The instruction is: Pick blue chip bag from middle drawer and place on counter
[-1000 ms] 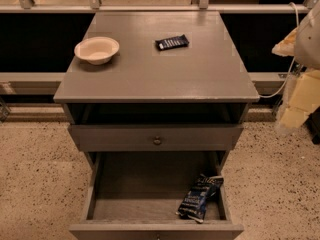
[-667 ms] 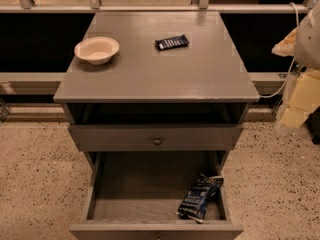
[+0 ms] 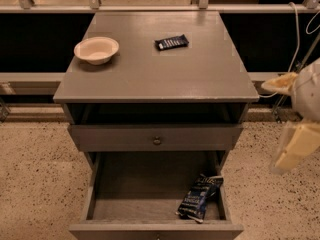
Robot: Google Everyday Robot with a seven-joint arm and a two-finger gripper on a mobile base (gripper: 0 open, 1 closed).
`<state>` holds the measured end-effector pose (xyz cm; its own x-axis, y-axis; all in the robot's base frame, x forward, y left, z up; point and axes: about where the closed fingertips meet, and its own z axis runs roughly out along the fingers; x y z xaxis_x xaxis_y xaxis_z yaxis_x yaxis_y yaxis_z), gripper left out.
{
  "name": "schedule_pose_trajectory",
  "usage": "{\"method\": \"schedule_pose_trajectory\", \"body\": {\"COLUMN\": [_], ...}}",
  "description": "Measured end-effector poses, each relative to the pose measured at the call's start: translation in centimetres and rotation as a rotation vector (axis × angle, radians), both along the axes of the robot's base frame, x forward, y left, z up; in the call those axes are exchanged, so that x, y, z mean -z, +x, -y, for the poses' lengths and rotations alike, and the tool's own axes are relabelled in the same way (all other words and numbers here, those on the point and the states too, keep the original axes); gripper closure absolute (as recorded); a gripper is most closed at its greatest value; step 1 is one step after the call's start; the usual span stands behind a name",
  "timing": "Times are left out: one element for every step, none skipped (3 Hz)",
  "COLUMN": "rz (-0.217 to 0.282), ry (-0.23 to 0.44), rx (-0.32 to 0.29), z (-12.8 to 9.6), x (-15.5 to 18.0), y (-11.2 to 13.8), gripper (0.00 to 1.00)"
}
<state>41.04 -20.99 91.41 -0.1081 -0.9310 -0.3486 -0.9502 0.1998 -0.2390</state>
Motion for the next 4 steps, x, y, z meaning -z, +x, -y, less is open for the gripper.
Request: {"method": "schedule_pose_trajectory", "body": {"rz": [0.023,0.023,0.016,0.073], "ry": [0.004,0.000,-0.060,-0.032], "rx": [-0.045,-0.053,-0.193,-0.285], "z": [0.1,0.0,-1.0,-1.7], "x": [0.7,0.9,4.9,8.8], "y": [-0.4,-0.3,1.4,1.6], "gripper": [0.00,0.00,0.00,0.00]}}
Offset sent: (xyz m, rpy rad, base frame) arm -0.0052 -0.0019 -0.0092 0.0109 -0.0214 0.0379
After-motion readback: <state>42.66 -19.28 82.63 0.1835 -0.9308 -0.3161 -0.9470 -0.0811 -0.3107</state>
